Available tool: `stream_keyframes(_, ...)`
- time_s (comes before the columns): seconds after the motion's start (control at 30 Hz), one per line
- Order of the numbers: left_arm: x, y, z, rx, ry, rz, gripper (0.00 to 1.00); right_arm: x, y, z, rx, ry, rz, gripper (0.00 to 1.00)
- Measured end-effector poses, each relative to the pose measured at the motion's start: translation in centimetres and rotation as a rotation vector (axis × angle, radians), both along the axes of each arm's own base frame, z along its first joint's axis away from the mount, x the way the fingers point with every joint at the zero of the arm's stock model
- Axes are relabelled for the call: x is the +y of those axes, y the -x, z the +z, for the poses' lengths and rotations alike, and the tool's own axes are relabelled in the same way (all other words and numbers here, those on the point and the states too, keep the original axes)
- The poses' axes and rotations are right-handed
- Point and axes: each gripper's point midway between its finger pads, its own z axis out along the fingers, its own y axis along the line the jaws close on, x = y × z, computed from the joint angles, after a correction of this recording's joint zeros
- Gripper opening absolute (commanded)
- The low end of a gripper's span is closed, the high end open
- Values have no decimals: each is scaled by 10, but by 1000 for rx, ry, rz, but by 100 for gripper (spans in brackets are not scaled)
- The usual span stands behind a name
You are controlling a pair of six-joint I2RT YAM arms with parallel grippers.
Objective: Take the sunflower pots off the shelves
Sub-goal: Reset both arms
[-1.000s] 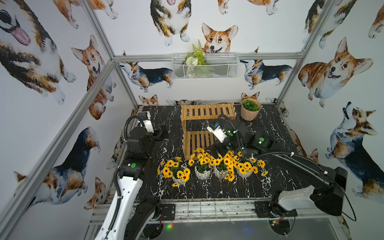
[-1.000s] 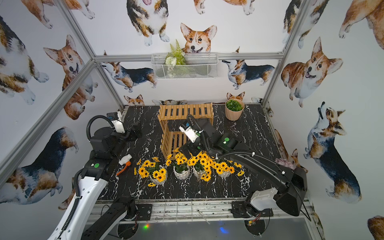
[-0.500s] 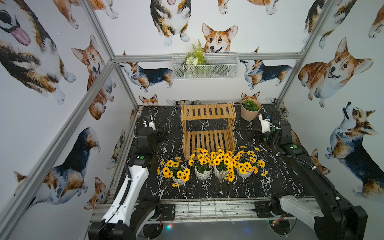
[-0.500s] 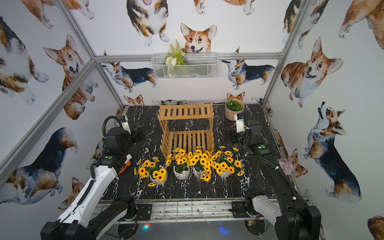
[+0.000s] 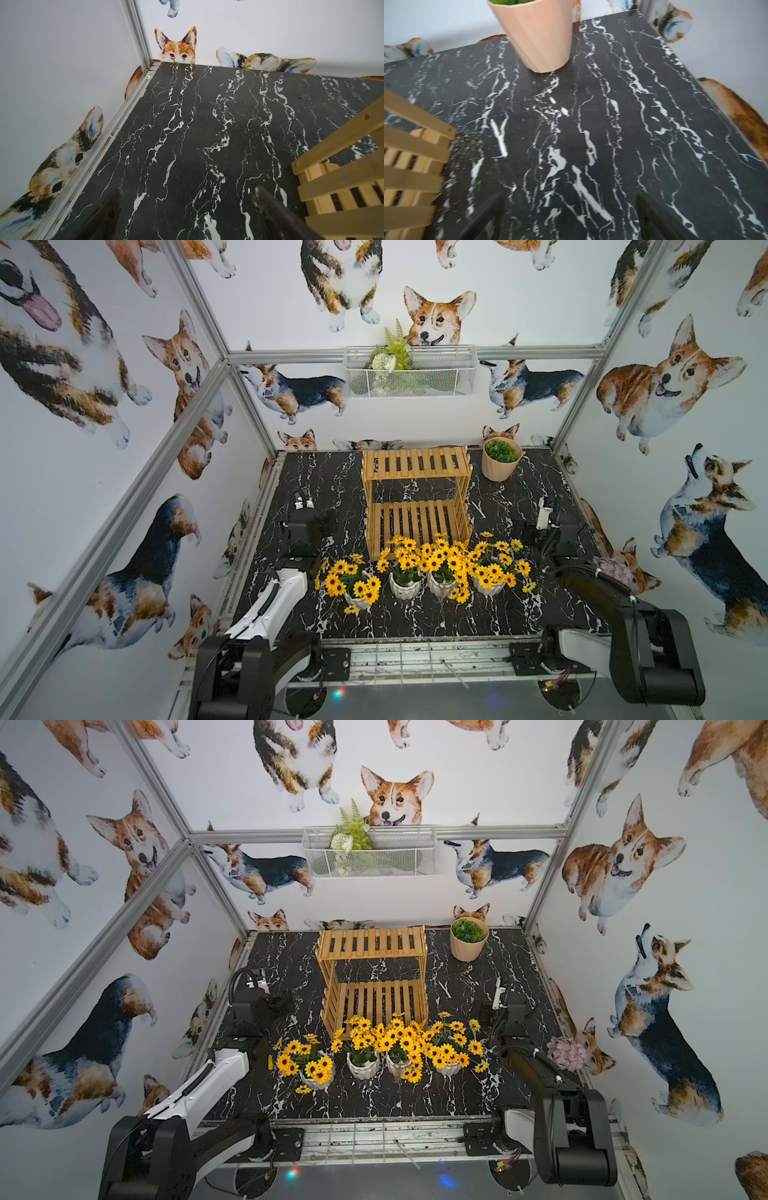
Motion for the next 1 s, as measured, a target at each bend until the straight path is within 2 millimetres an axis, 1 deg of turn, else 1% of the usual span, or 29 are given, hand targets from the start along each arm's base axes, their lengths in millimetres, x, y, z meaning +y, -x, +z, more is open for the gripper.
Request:
stream_keyframes(0.03, 0, -1, -5, 8, -6, 1, 100, -4, -2, -6, -2, 11, -14, 100)
stream_keyframes(0.2, -1, -5, -20, 16, -31, -19, 100, -3, -13, -25, -32, 29, 6, 100)
stream_keyframes(0.27, -3, -6, -29, 18, -39, -35, 100, -1, -16, -35, -35, 29, 20, 100)
stream_keyframes(0.33, -6, -7, -42, 30, -41, -53, 100, 1, -15, -40, -31, 32, 39, 100)
stream_keyframes(0.47, -12, -13, -63, 38, -45, -84, 100, 5, -24, -24, -98, 29, 58, 100)
stream_keyframes(0.57, -16, -17, -73, 35, -52, -96, 100, 5, -26, -21, -108, 30, 58, 100)
stream_keyframes(0.7, -19, -25, -75, 5, -59, -102, 100, 5, -27, -19, -115, 30, 57, 100)
stream_keyframes(0.83, -20, -27, -87, 11, -64, -103, 100, 5, -25, -21, -113, 30, 58, 100)
stream_keyframes(1.0, -20, -31, -79, -30, -62, -100, 100, 5, -26, -20, -116, 32, 58, 100)
